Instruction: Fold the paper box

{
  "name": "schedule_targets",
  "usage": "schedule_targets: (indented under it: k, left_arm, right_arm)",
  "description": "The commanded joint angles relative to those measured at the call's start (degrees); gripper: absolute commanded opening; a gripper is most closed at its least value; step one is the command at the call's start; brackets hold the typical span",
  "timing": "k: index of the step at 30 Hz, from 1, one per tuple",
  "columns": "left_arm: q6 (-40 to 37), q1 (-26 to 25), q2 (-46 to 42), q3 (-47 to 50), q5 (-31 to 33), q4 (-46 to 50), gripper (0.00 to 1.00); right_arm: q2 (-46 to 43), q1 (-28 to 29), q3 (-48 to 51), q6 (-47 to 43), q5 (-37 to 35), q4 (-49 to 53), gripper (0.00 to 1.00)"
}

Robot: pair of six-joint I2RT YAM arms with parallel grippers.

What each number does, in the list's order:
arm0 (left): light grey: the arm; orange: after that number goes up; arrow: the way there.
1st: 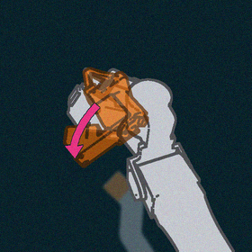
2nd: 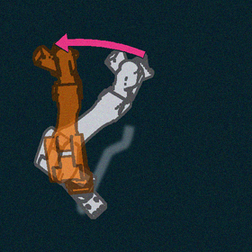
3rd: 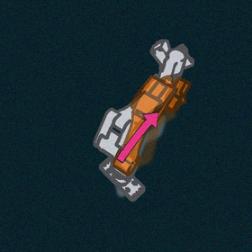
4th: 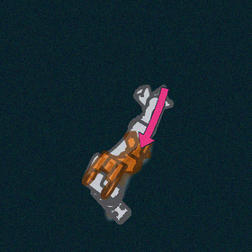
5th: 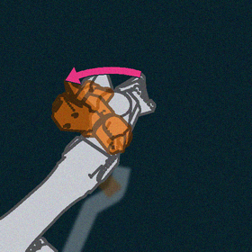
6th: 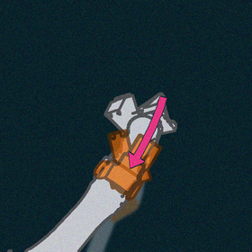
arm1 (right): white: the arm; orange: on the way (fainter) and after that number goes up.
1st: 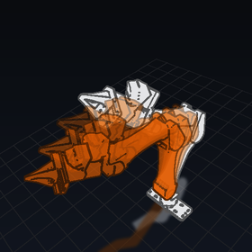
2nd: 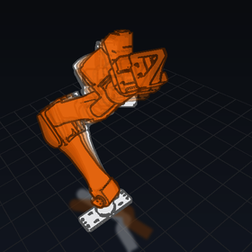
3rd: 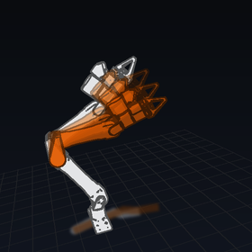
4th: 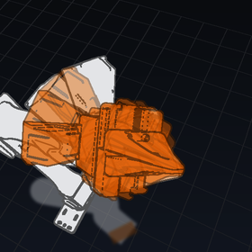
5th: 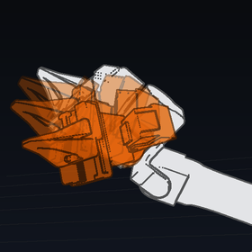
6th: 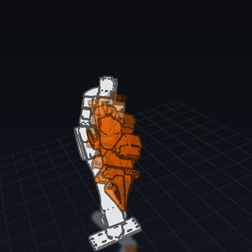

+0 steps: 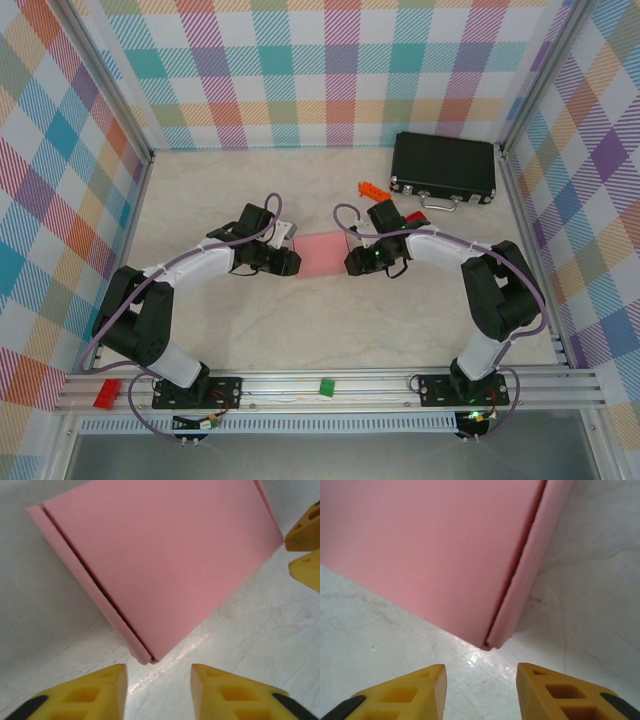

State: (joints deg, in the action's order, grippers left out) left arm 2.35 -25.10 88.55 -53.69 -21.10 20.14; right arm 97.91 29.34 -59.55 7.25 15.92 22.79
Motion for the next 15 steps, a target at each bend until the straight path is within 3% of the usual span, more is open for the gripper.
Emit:
schedule_targets:
  k: [1,3,8,15]
  left_arm:
    - [2.5,-0.2,-1.3,0.4,7.2,-2.5,0.46]
    - [4.3,-0.1,-2.4,0.5,14.5,-2.5,0.53]
    - [7.0,0.6,-6.1,1.6,31.3,-2.5,0.57]
    - [5.9,3.5,-11.4,4.2,47.4,-3.7,0.77]
  right_arm:
    - [-1.9,0.2,1.4,2.4,-7.3,-2.4,0.45]
    - [-3.4,0.0,2.2,5.0,-14.5,-2.9,0.47]
    - [-7.7,-1.4,5.0,10.9,-33.4,-3.1,0.53]
    - [-13.1,-7.2,8.3,13.3,-42.5,-3.0,0.54]
